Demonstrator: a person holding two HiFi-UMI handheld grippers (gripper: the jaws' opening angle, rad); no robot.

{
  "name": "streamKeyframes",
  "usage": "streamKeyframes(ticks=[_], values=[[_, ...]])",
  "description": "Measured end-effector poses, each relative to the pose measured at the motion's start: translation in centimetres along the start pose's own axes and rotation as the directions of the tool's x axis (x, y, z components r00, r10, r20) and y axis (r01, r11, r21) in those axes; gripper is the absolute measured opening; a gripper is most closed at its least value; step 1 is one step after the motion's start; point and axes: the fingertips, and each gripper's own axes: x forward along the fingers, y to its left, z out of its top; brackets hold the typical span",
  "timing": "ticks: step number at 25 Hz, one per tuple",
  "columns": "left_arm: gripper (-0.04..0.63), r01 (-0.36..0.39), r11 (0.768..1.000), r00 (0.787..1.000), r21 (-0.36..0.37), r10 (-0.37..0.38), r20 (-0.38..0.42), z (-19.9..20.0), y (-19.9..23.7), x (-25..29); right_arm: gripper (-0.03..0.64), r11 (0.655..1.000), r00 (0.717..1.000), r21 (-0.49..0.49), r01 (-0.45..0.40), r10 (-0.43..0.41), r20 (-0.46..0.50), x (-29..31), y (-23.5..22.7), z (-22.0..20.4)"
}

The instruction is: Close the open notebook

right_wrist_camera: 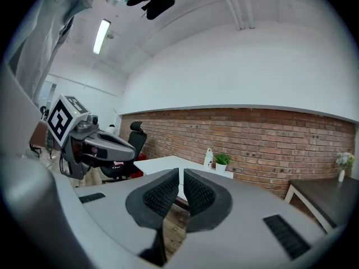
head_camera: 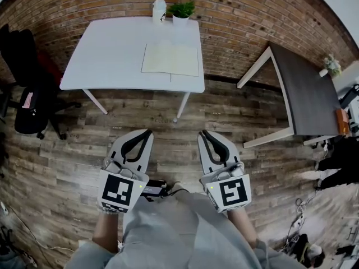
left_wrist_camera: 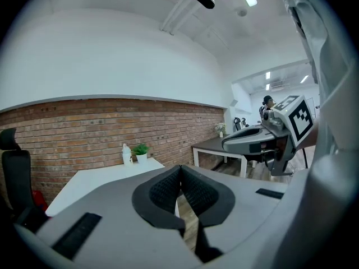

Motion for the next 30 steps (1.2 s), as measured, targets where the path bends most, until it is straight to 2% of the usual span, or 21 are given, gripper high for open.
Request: streamKeyframes(ticks=[3,7,12,19,25,30], values=[[0.018,0.015,1.0,1.0,-0.005,-0.015,0.023,0.3,0.2,-0.3,0.054,1.0,1.0,-0.03,-0.006,0.007,0.027,0.0,1.0,0.5],[0.018,0.034,0.999,0.999,0.01,-0.034,0.019,-0.3,0.3,-1.1,0.054,0.999,0.997,-0.03,0.032,-0.03,0.075,-0.2,1.9,1.2],[0.018,0.049,0.999,0.998,0.022,-0.05,0.024,-0.6,0.4,-1.9,0.054,0.998,0.998,-0.009,0.062,-0.062,0.023,-1.0,2.5,0.3],[0.018,0.061,0.998,0.997,0.009,-0.062,0.053,-0.1,0.5,-1.9,0.054,0.996,0.995,-0.013,0.091,-0.09,0.036,-1.0,2.3,0.3],[0.018,0.041,0.999,0.999,0.026,-0.042,0.023,-0.5,1.3,-0.5,0.054,0.997,0.997,-0.016,0.07,-0.07,0.018,0.2,1.3,0.2],[0.018,0.005,1.0,1.0,0.023,-0.005,0.025,-0.1,2.9,1.3,0.054,0.998,0.996,-0.031,0.049,-0.047,0.081,2.6,-0.2,1.1]])
